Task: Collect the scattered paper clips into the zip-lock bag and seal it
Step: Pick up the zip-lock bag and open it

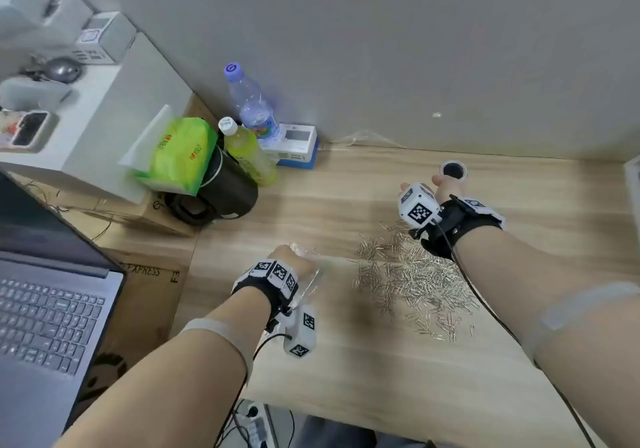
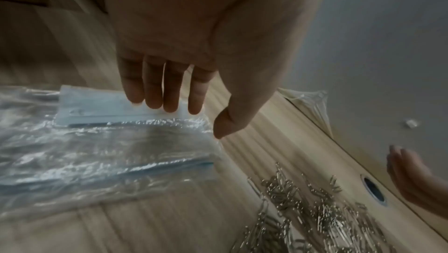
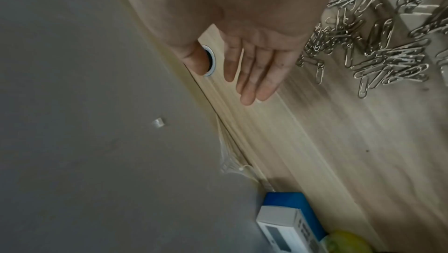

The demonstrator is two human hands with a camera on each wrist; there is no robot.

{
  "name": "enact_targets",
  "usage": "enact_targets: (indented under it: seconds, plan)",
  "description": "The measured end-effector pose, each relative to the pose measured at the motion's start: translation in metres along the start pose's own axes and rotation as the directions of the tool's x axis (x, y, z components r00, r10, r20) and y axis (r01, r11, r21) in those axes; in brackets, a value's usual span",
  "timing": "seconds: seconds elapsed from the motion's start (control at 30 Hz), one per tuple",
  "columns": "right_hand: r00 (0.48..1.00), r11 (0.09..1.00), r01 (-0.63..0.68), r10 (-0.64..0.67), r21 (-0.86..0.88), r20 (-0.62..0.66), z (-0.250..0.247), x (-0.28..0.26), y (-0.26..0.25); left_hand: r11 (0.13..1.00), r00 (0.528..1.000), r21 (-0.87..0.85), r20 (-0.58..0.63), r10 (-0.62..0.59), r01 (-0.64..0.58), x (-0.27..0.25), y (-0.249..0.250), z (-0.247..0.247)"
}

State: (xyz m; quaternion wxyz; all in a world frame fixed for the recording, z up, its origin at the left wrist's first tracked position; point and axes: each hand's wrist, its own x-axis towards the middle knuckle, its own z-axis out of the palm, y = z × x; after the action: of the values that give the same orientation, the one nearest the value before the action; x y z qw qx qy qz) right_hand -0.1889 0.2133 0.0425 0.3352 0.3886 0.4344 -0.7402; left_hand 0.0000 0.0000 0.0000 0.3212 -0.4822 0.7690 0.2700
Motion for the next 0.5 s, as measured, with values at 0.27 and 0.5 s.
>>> enact_targets:
  seconds: [0.27,0.5]
  plan:
    - [1.0,0.998,-0.012,0.013,0.057,-0.021,-0.009,0.003,0.023,0.966,0.998,0.252,-0.014,0.067,-0.061,-0.008,0.008,0.017]
    - [0.998,0.998,-0.058,0.058,0.006,-0.003,-0.012,0.013,0.03,0.985,0.992,0.155,-0.085,0.094,-0.08,-0.006,0.002,0.027]
